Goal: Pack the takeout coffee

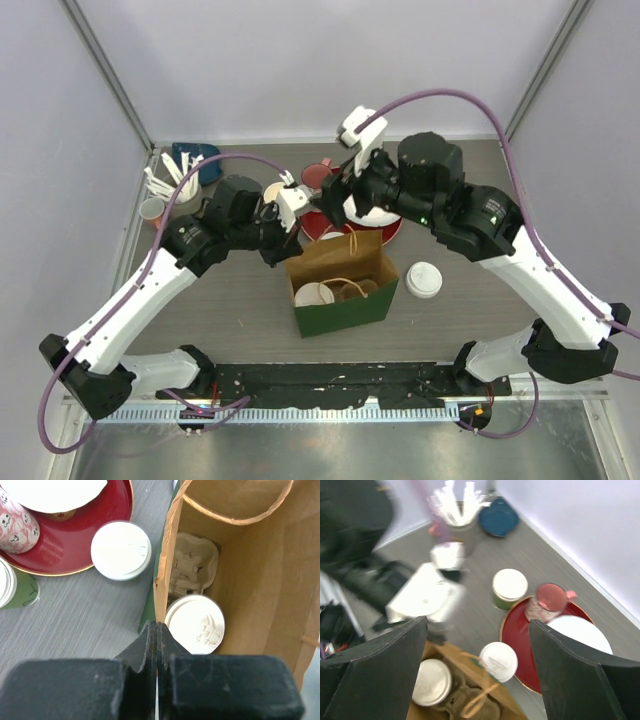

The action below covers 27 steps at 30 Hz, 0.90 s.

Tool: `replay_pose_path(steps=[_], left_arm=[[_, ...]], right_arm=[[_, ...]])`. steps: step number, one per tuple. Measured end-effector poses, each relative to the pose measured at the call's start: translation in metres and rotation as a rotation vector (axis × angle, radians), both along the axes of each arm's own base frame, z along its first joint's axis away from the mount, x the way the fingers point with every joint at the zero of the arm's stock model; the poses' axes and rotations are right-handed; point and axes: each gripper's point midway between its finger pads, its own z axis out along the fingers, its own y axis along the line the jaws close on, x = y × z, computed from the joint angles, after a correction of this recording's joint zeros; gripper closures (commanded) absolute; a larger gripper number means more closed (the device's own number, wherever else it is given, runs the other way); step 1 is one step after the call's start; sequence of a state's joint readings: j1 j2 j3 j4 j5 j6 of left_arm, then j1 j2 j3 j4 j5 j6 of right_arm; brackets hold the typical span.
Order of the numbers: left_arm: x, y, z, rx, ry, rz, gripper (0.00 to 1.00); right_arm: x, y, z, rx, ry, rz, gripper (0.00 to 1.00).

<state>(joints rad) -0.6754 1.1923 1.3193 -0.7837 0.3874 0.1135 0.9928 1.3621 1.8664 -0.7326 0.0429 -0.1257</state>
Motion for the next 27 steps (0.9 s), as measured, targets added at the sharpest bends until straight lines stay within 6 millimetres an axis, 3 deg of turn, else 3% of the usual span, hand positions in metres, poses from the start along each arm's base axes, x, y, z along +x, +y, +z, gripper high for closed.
replay_pose_path(steps=[5, 9, 12, 20, 27], left_arm=[[-0.015, 0.014, -0.001, 0.033, 0.009, -0.020, 1.00], [-0.025, 0.027, -0.001, 0.059, 0.004, -0.035, 1.00], [-0.030, 0.039, 0.000, 0.078, -0.002, -0.029, 1.00], [-0.039, 0.074, -0.003, 0.132, -0.030, 0.010, 1.00], [-0.041, 0.096, -0.013, 0.177, -0.042, 0.046, 1.00]], right_arm=[[0.045, -0.041, 0.008, 0.098, 0.084, -0.254, 0.16], [0.061, -0.064, -0.008, 0.113, 0.167, -0.390, 0.17], [0.067, -0.074, -0.030, 0.101, 0.243, -0.454, 0.17], [0.066, -0.089, -0.125, -0.061, 0.468, -0.457, 0.18], [0.065, -0.088, -0.132, -0.080, 0.492, -0.318, 0.19]])
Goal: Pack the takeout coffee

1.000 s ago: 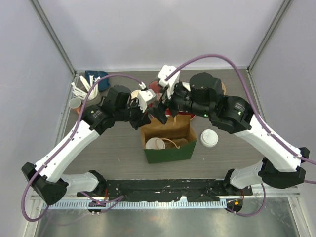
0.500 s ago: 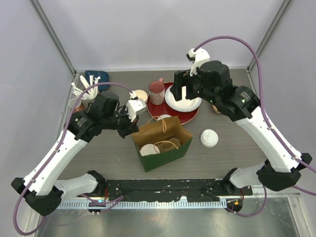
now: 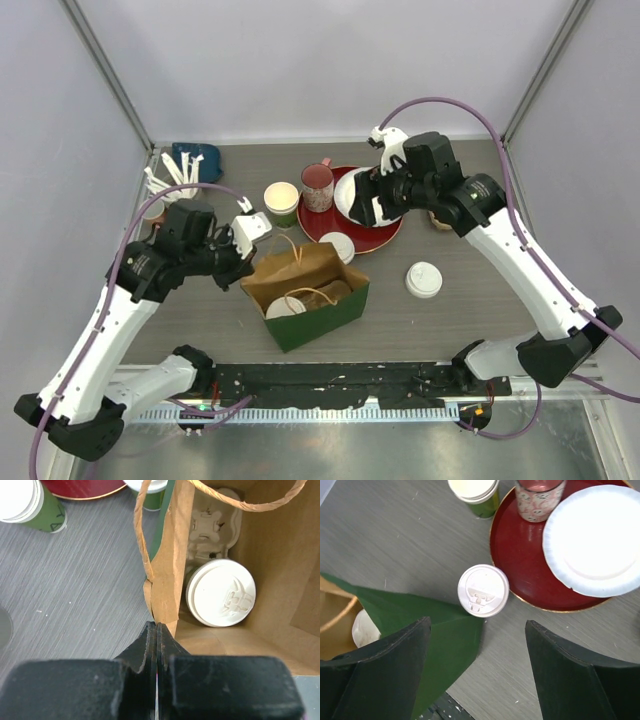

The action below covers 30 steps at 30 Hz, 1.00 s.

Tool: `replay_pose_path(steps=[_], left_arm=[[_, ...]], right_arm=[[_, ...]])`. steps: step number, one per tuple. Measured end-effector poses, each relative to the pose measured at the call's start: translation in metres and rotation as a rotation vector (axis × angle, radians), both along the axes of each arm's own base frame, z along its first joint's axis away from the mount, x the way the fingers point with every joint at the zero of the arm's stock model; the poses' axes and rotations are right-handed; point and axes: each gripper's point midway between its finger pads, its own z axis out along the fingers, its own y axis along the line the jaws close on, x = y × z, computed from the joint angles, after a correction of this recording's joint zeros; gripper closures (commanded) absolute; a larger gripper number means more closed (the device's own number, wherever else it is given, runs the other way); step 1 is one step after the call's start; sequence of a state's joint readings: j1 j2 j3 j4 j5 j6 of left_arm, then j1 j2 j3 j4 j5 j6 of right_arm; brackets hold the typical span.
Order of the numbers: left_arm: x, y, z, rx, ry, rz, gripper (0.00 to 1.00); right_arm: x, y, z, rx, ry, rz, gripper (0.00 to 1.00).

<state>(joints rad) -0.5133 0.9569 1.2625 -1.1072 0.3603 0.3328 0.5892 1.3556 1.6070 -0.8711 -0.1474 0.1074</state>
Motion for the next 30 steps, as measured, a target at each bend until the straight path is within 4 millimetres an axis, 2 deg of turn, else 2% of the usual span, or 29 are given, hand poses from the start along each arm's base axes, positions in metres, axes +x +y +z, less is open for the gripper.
replay_pose_path(steps=[4, 8, 14, 20, 22, 25, 30], left_arm=[[0.000, 0.015, -0.005, 0.030, -0.005, 0.031, 1.00], [-0.004, 0.027, -0.007, 0.055, -0.003, 0.058, 1.00], [-0.012, 0.036, -0.004, 0.084, 0.012, 0.064, 1.00], [-0.001, 0.030, 0.015, 0.078, 0.017, 0.069, 1.00], [0.001, 0.027, 0.017, 0.071, 0.030, 0.069, 1.00], [0.002, 0.025, 0.015, 0.071, 0.043, 0.067, 1.00], [0.002, 0.025, 0.015, 0.074, 0.041, 0.059, 1.00]], right_arm=[[-0.004, 0.007, -0.014, 0.001, 0.014, 0.100, 0.20], [0.002, 0.011, -0.029, -0.014, 0.042, 0.129, 0.28], [0.023, 0.014, -0.061, -0.036, 0.135, 0.015, 0.30], [0.028, 0.009, -0.081, -0.049, 0.164, -0.086, 0.31], [0.021, 0.016, -0.089, -0.050, 0.156, -0.048, 0.29], [-0.002, 0.025, -0.097, -0.059, 0.134, 0.087, 0.28], [-0.030, 0.041, -0.078, -0.036, 0.019, 0.380, 0.28]])
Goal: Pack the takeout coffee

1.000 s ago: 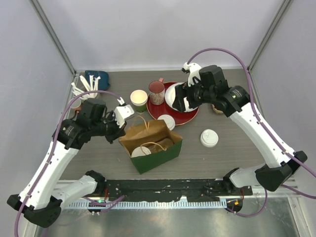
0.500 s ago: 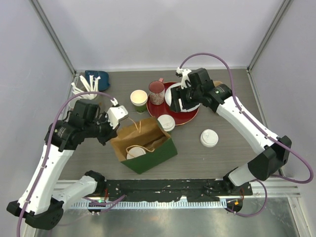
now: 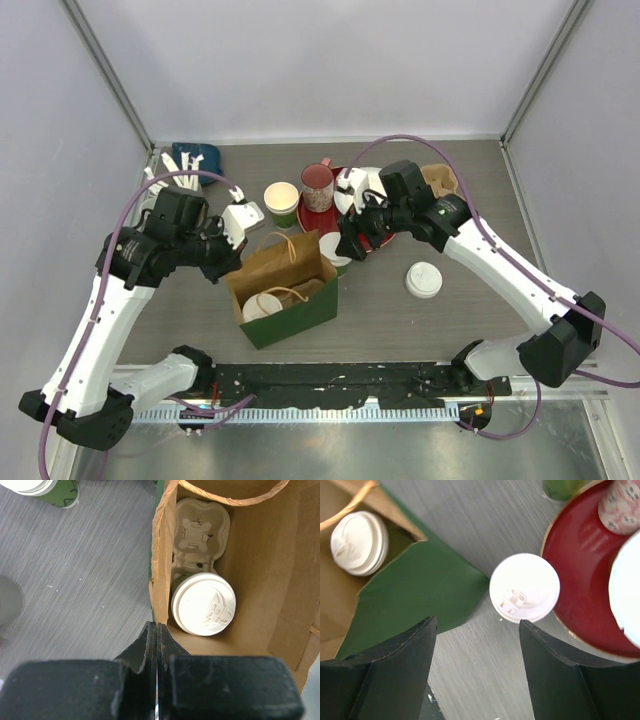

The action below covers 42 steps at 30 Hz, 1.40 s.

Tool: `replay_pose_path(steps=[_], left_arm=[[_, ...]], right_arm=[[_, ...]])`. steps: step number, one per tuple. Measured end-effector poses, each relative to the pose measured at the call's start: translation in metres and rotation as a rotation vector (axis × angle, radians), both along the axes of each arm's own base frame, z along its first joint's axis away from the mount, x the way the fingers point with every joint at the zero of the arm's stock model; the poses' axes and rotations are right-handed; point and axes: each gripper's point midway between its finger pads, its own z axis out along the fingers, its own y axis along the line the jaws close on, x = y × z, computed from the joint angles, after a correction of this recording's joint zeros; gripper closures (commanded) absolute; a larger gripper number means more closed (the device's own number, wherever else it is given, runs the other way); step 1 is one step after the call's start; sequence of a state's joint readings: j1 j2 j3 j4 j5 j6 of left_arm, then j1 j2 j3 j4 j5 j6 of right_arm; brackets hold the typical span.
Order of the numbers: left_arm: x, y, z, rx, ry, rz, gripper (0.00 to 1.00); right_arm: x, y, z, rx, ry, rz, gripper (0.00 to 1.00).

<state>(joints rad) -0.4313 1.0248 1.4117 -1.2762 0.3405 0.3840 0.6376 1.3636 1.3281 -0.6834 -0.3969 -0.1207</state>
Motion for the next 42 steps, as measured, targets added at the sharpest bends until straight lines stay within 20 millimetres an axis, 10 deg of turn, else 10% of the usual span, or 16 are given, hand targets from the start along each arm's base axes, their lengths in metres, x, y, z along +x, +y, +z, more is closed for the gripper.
replay_pose_path(steps=[10, 20, 42], left_arm=[[0.001, 0.004, -0.002, 0.026, -0.026, -0.024, 1.00], [-0.006, 0.010, -0.005, 0.041, -0.054, -0.039, 1.00], [0.000, 0.006, -0.011, 0.043, -0.025, -0.044, 1.00]], right_arm=[[-0.008, 0.004, -0.001, -0.004, -0.160, 0.445, 0.37], [0.000, 0.003, -0.045, -0.124, -0.205, 0.709, 0.40], [0.007, 0.010, -0.081, -0.276, -0.302, 0.820, 0.48]])
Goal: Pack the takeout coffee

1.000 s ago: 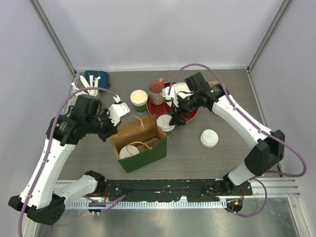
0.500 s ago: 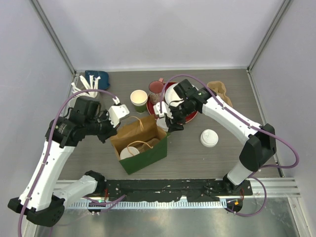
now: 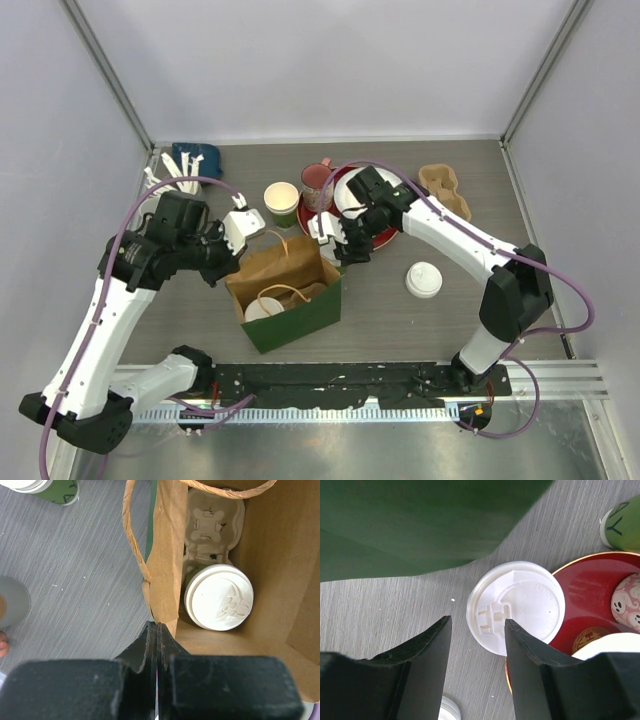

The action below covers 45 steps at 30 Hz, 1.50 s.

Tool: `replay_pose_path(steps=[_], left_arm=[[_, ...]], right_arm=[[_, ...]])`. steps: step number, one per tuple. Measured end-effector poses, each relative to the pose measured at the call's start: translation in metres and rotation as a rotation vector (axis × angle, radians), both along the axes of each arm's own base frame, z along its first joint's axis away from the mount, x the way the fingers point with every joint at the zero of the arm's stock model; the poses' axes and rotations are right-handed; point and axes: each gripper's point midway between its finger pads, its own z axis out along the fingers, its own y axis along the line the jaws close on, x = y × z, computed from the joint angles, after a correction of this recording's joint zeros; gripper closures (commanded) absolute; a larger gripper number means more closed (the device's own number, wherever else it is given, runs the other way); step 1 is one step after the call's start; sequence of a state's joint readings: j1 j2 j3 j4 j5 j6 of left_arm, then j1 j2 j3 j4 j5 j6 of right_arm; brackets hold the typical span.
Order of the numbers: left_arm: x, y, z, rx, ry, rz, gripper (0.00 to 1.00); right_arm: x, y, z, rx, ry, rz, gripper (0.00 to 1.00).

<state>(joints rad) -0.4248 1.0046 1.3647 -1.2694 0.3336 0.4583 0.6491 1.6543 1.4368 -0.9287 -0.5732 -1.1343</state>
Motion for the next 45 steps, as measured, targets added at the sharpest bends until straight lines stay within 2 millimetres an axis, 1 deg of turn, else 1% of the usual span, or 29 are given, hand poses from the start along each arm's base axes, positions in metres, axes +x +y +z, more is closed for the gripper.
replay_pose_path(steps=[5, 7, 10, 14, 16, 20, 21, 28, 31, 34, 35, 36, 44, 45], left_arm=[[0.000, 0.000, 0.000, 0.001, 0.001, 0.002, 1.00], [0.001, 0.001, 0.000, 0.000, 0.001, 0.004, 1.00], [0.001, 0.001, 0.000, -0.002, 0.002, 0.006, 1.00], [0.001, 0.000, 0.000, -0.004, 0.002, 0.005, 1.00], [0.001, 0.000, 0.000, -0.005, 0.002, 0.005, 1.00], [0.002, 0.000, 0.000, -0.007, 0.001, 0.006, 1.00], [0.002, 0.000, 0.000, -0.007, 0.002, 0.007, 1.00], [0.004, -0.001, -0.002, -0.005, 0.015, 0.005, 1.00], [0.004, -0.002, -0.002, -0.008, 0.019, 0.001, 1.00], [0.005, -0.003, -0.001, -0.012, 0.022, -0.001, 1.00], [0.005, -0.003, -0.001, -0.012, 0.021, -0.001, 1.00], [0.005, -0.003, -0.001, -0.013, 0.022, -0.001, 1.00], [0.005, -0.004, -0.001, -0.014, 0.021, -0.003, 1.00], [0.005, -0.004, -0.001, -0.014, 0.021, -0.003, 1.00]], right_arm=[[-0.003, 0.008, -0.006, 0.000, -0.006, 0.024, 0.49], [-0.005, 0.011, -0.011, -0.001, 0.004, 0.033, 0.53], [-0.005, 0.014, -0.014, 0.004, 0.003, 0.041, 0.60], [-0.003, 0.016, -0.014, 0.009, -0.009, 0.040, 0.63], [-0.002, 0.016, -0.015, 0.011, -0.011, 0.040, 0.63], [-0.003, 0.015, -0.016, 0.015, -0.020, 0.039, 0.55], [-0.003, 0.014, -0.016, 0.014, -0.023, 0.038, 0.55], [-0.003, 0.010, -0.017, -0.003, -0.036, 0.028, 0.54], [0.000, 0.008, -0.018, -0.014, -0.045, 0.022, 0.57], [0.000, 0.007, -0.019, -0.020, -0.051, 0.024, 0.70], [0.000, 0.007, -0.020, -0.022, -0.051, 0.025, 0.78], [0.000, 0.007, -0.020, -0.021, -0.051, 0.027, 0.81], [0.003, 0.005, -0.019, -0.018, -0.061, 0.018, 0.99], [0.003, 0.004, -0.018, -0.019, -0.061, 0.015, 0.99]])
